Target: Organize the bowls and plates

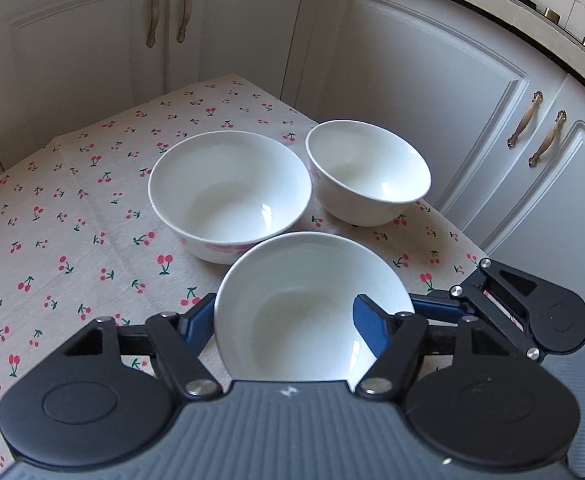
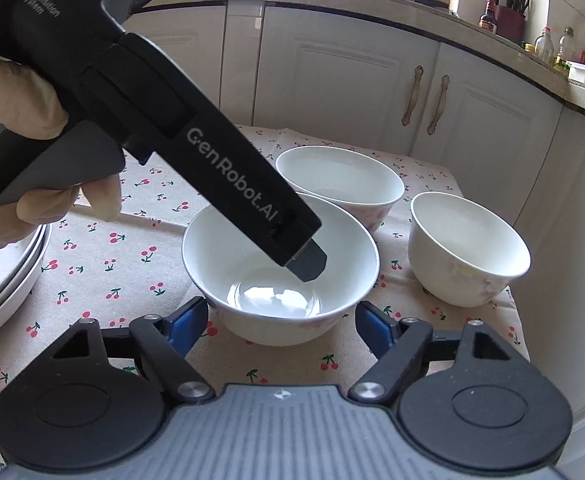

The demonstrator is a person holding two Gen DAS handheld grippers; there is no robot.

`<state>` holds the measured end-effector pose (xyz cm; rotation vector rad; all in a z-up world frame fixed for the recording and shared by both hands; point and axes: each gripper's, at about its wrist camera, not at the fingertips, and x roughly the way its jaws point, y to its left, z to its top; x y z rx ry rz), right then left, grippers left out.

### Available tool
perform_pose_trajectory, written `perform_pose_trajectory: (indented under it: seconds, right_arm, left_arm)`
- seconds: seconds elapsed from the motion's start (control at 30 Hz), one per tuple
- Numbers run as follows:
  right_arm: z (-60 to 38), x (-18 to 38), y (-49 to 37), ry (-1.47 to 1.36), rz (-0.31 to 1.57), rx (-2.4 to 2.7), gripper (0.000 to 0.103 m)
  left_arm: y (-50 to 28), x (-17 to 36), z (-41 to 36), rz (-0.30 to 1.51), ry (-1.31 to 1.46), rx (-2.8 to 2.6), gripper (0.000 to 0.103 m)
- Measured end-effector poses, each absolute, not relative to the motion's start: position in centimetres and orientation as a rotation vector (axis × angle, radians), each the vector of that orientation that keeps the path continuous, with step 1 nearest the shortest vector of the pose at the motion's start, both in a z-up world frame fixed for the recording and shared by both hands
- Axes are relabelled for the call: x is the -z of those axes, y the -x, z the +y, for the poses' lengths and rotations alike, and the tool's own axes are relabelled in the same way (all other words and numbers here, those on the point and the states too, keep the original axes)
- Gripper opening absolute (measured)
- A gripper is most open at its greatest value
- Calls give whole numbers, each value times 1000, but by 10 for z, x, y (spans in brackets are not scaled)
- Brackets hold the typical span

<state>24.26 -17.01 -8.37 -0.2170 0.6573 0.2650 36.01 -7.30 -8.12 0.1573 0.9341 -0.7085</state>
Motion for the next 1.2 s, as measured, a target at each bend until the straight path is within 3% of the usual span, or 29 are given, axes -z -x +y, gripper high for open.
perform_pose_trajectory:
  seconds: [0.57, 1.2]
  right_arm:
    - [-167, 68, -227, 236, 660, -283, 84]
    - [-170, 28, -151, 193, 654, -437, 84]
  left_arm:
    - [-336, 67, -72, 915, -161, 713, 71]
    - [-240, 42, -51, 878, -115, 686, 71]
